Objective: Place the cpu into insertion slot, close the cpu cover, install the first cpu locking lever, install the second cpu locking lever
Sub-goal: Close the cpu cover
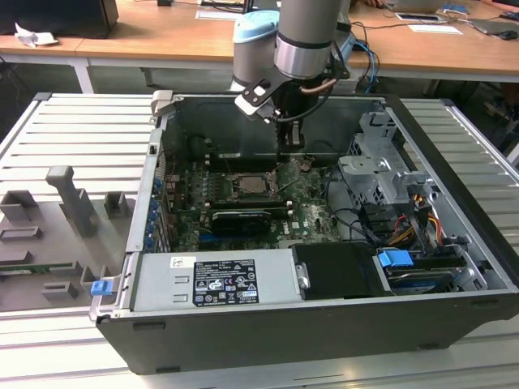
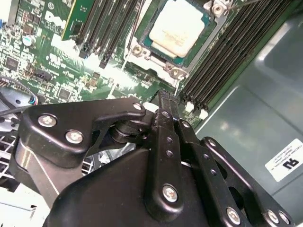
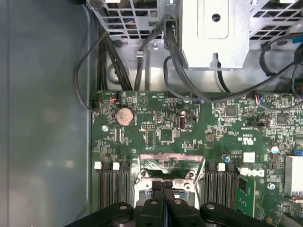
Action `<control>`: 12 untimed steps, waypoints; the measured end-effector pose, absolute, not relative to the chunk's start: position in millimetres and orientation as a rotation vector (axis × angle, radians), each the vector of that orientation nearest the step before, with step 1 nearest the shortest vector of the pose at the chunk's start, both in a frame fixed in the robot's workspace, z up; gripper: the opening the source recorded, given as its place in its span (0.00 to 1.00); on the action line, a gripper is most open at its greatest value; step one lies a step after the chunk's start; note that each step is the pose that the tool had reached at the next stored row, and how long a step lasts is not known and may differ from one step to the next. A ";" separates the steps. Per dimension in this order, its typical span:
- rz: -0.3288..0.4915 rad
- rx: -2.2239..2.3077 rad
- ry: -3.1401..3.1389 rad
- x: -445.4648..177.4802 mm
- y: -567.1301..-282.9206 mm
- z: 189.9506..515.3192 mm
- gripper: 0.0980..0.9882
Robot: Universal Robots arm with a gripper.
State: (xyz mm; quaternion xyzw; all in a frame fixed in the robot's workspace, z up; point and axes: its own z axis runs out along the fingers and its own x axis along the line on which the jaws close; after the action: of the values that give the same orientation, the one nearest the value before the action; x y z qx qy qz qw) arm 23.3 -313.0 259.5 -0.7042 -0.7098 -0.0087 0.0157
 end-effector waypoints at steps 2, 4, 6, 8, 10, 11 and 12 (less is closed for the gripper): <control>-0.026 -2.190 -2.207 27.2 -312.6 259.5 0.01; -0.025 -2.190 -2.207 31.4 -312.0 259.5 0.01; -0.025 -2.189 -2.207 33.1 -311.9 259.4 0.01; -0.025 -2.188 -2.209 36.0 -312.0 258.7 0.01; -0.025 -2.181 -2.217 38.7 -312.0 258.0 0.01; -0.026 -2.175 -2.222 40.5 -312.1 257.7 0.01; -0.026 -2.170 -2.227 41.2 -312.6 257.7 0.01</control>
State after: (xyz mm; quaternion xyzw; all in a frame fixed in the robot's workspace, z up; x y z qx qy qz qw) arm 41.2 -312.6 257.7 -0.6977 -0.7161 -0.0083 0.0159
